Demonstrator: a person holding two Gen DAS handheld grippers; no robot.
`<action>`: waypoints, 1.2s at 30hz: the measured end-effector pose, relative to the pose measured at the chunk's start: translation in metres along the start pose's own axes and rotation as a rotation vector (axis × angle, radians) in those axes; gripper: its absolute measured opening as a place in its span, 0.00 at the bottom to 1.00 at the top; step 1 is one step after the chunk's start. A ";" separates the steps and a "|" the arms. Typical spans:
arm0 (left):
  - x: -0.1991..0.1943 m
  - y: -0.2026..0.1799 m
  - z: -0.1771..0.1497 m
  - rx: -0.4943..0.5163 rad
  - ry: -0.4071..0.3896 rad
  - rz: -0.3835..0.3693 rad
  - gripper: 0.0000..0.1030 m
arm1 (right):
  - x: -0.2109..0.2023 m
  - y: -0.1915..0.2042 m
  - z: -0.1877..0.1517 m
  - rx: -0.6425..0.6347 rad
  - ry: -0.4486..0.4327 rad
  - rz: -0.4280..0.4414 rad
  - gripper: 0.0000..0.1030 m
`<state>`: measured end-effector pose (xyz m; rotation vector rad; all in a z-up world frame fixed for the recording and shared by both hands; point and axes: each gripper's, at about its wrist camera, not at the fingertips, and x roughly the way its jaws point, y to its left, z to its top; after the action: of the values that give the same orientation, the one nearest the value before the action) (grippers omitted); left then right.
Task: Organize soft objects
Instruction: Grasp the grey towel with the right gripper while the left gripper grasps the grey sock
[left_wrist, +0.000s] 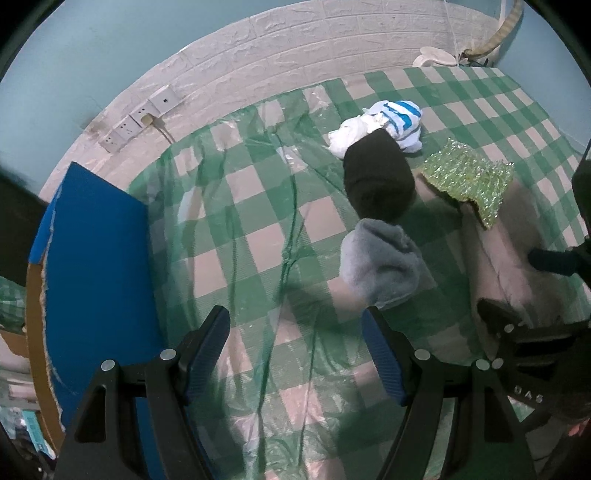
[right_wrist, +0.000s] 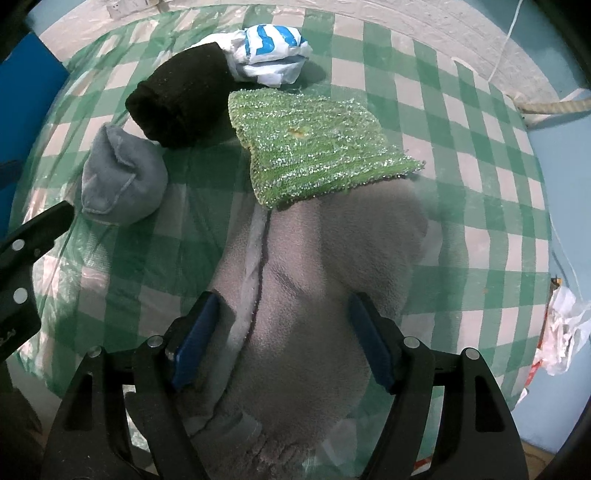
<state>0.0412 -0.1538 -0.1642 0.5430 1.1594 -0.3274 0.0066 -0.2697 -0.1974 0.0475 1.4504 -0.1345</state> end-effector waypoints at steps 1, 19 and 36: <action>0.001 -0.001 0.001 -0.002 0.001 -0.008 0.73 | 0.001 -0.004 -0.001 -0.005 -0.003 0.008 0.71; 0.014 -0.034 0.028 0.028 0.028 -0.084 0.77 | -0.025 -0.038 -0.013 0.018 -0.044 0.130 0.17; 0.009 -0.030 0.027 -0.025 0.006 -0.120 0.18 | -0.063 -0.061 -0.023 0.059 -0.123 0.236 0.16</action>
<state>0.0503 -0.1940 -0.1719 0.4537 1.2029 -0.4140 -0.0310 -0.3234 -0.1350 0.2537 1.3074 0.0129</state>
